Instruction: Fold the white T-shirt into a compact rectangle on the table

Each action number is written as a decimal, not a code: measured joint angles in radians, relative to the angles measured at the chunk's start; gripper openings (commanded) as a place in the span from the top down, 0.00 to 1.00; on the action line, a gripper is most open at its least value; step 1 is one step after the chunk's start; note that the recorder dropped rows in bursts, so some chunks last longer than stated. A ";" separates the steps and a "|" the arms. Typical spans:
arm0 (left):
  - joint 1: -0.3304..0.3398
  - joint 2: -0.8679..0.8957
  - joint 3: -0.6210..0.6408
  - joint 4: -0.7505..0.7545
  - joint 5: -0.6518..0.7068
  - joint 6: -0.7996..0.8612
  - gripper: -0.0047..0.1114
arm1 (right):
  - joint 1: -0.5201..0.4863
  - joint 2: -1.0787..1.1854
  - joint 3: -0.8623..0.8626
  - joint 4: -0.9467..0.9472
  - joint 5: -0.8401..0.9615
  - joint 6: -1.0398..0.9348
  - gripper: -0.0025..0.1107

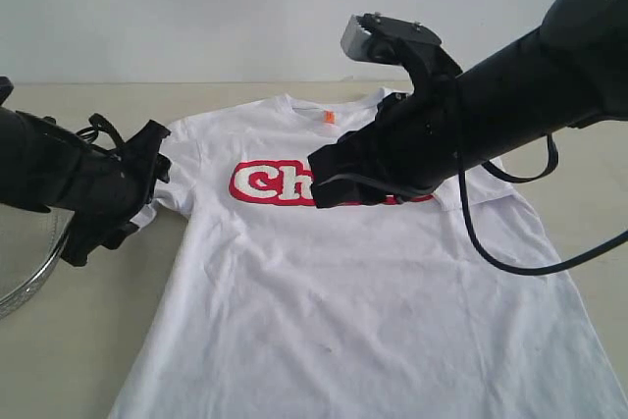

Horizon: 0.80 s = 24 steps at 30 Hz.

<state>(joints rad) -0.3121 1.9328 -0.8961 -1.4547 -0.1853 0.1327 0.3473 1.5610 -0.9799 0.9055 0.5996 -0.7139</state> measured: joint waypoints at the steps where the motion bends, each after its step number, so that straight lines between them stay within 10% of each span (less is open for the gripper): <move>1: 0.000 0.002 0.000 0.000 -0.002 0.000 0.40 | 0.000 0.000 0.000 0.000 -0.002 0.000 0.68; 12: 0.000 0.015 -0.010 0.002 -0.040 0.000 0.43 | 0.000 0.000 0.000 0.000 -0.006 0.000 0.68; 24: 0.000 0.030 -0.043 0.026 -0.046 0.002 0.92 | 0.000 0.000 0.000 0.000 -0.008 0.000 0.68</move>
<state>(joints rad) -0.3121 1.9629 -0.9387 -1.4291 -0.2312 0.1348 0.3473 1.5610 -0.9799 0.9055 0.5915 -0.7139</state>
